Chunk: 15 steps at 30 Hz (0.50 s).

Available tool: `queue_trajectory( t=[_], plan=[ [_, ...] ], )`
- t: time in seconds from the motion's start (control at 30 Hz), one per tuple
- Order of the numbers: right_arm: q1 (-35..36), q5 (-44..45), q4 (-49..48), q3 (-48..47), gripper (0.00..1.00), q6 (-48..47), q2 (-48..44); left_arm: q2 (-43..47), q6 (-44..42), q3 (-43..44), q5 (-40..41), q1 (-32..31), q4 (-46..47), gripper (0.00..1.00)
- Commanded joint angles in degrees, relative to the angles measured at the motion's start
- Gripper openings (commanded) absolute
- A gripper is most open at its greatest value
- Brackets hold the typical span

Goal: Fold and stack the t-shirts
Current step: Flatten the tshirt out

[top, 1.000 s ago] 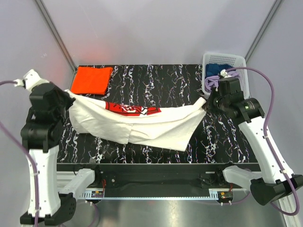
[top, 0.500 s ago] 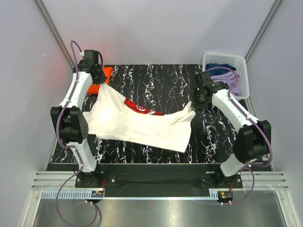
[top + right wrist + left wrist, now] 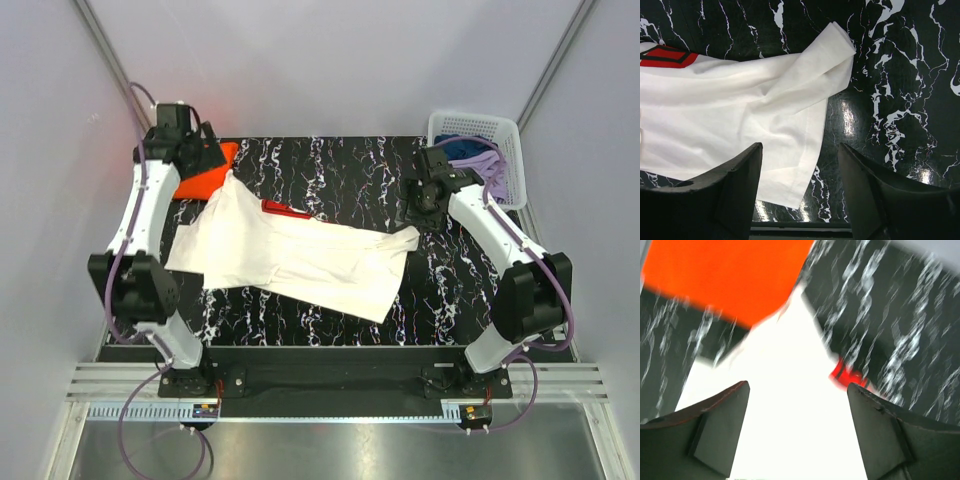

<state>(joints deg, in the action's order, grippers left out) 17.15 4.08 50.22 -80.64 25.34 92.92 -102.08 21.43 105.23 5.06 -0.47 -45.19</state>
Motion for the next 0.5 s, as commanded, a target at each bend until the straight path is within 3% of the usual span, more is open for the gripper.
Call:
queue_trajectory(
  t=[0.0, 0.13, 0.27, 0.37, 0.47],
  plan=[
    [-0.4, 1.6, 1.3, -3.3, 0.69, -0.6, -1.6, 14.1, 0.3, -10.9, 1.5, 0.5, 0.1, 0.84],
    [-0.4, 1.9, 1.1, -5.1, 0.62, 6.0, 3.1, 26.5, 4.8, -26.5, -2.2, 0.4, -0.5, 0.79],
    [-0.4, -0.9, 0.8, -8.5, 0.54, 10.3, 7.0, 33.5, 8.4, -37.2, 4.2, 1.7, -7.0, 0.73],
    [-0.4, -3.2, -0.6, -9.1, 0.52, 10.2, 7.5, 35.8, 10.5, -44.9, -2.5, 6.1, -5.4, 0.68],
    [-0.4, -3.9, -0.7, -8.7, 0.50, 9.0, 7.2, 36.6, 15.6, -52.4, -9.5, 11.6, -2.1, 0.56]
  ],
)
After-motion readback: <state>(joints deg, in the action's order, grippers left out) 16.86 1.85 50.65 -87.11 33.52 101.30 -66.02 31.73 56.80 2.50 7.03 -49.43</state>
